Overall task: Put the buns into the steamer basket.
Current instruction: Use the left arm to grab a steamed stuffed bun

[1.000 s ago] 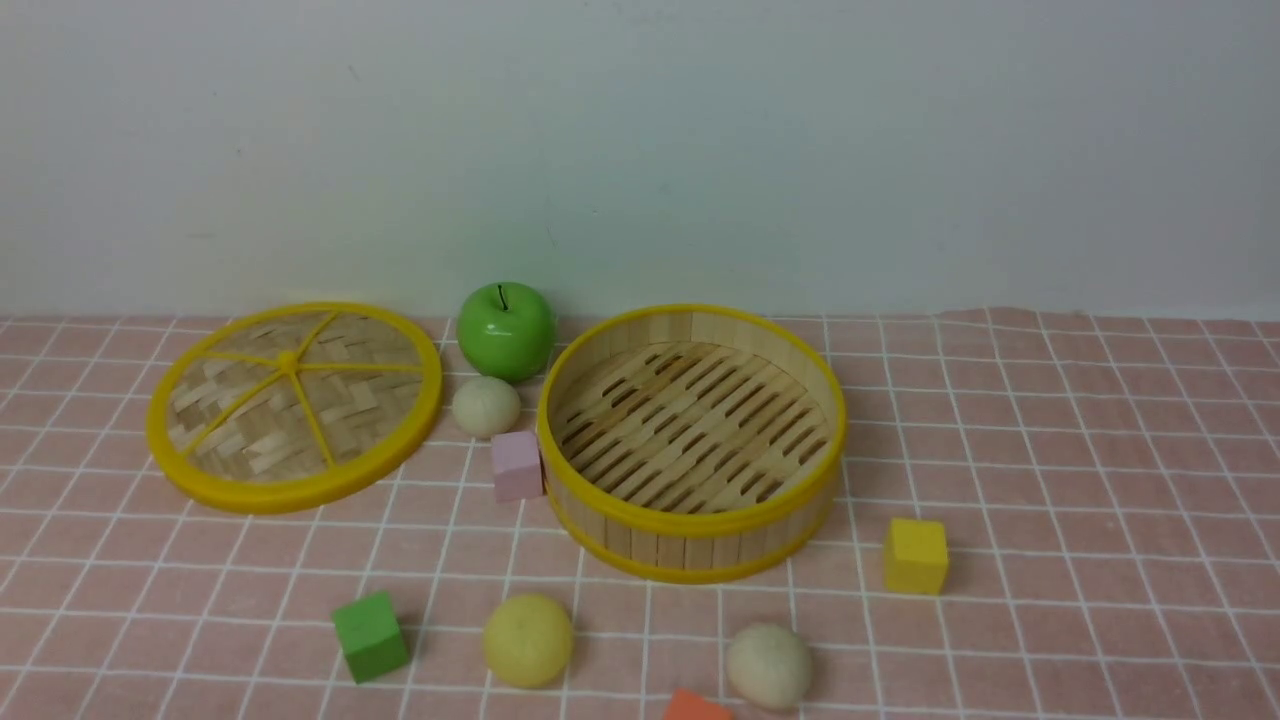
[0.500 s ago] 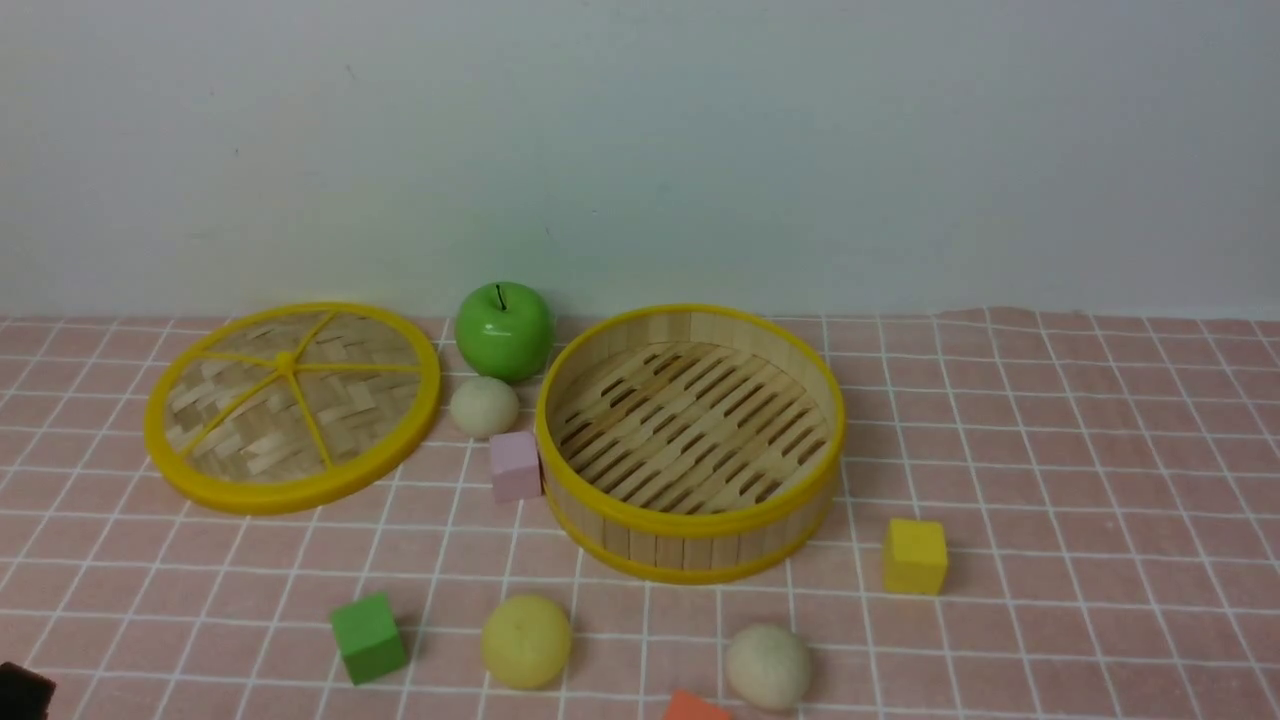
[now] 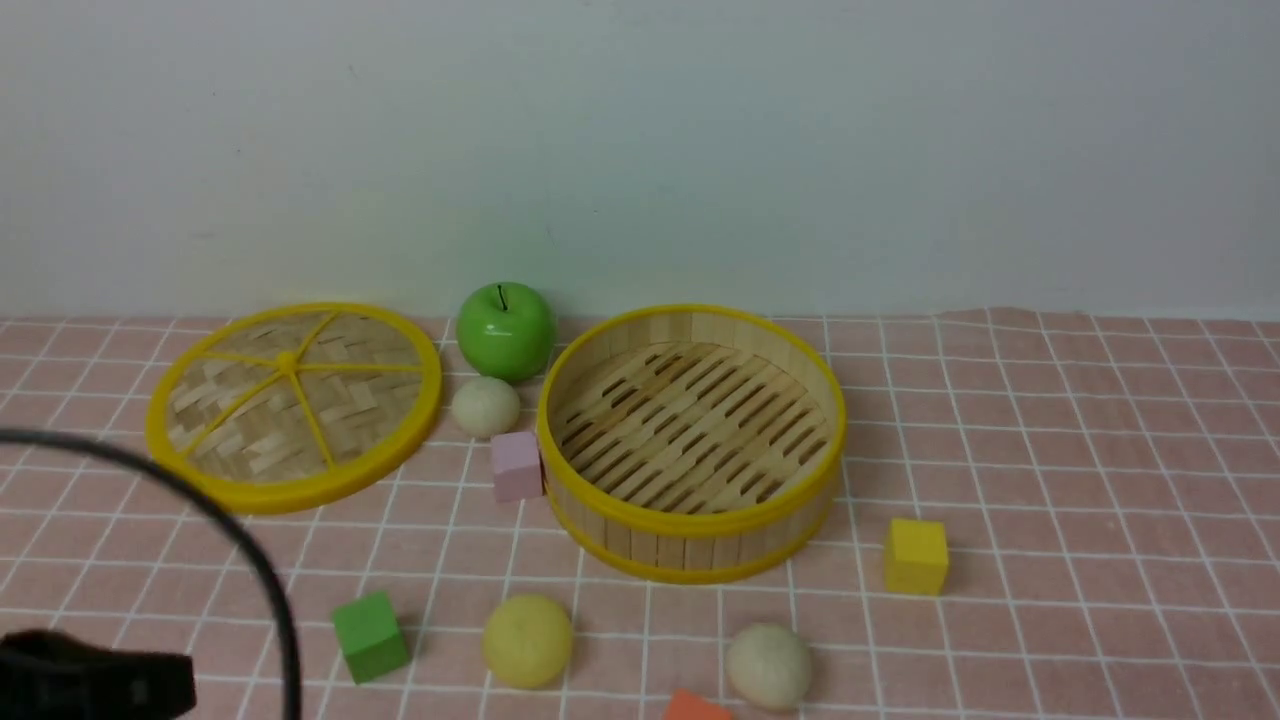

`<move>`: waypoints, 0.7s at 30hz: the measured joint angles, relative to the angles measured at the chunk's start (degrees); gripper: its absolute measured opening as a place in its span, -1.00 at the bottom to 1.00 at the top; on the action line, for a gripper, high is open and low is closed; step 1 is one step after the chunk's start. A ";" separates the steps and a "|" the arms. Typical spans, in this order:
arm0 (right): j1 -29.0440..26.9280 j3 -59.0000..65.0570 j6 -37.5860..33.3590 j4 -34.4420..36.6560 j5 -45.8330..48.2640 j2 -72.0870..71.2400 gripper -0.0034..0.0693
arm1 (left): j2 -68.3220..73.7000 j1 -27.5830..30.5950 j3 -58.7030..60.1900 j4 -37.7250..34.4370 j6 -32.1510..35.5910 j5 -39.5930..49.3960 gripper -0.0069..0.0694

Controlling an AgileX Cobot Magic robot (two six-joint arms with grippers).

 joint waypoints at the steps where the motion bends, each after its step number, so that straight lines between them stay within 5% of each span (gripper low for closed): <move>1: 0.00 0.00 0.00 0.00 0.00 0.00 -0.25 | 2.87 0.00 -1.92 0.00 1.12 0.00 -0.86; 9: 0.00 0.00 0.00 0.00 0.00 0.00 -0.25 | 23.33 -1.12 -13.33 0.92 4.67 -1.06 -0.86; 21: 0.00 0.00 0.00 0.00 0.00 0.00 -0.25 | 33.51 -14.75 -18.98 6.14 4.25 -6.98 -0.86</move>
